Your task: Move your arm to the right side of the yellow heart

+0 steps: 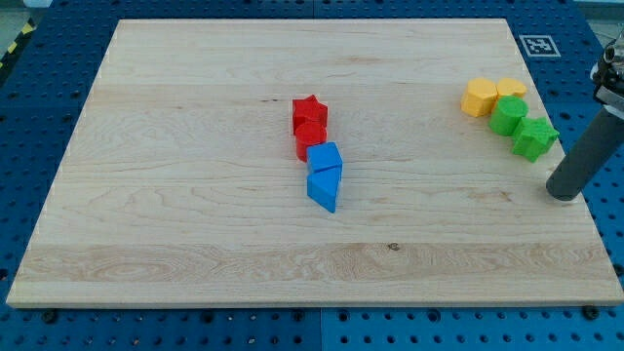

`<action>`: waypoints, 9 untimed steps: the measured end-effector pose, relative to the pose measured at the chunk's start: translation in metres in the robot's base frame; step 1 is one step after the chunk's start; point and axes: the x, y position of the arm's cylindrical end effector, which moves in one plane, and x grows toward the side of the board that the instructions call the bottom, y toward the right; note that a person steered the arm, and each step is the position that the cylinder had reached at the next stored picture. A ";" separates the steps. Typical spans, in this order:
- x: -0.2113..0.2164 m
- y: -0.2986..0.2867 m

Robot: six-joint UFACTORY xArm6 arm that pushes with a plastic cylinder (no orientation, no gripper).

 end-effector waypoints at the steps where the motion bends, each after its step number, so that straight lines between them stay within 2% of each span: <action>1: 0.000 0.001; 3: 0.000 0.006; 9: -0.116 0.024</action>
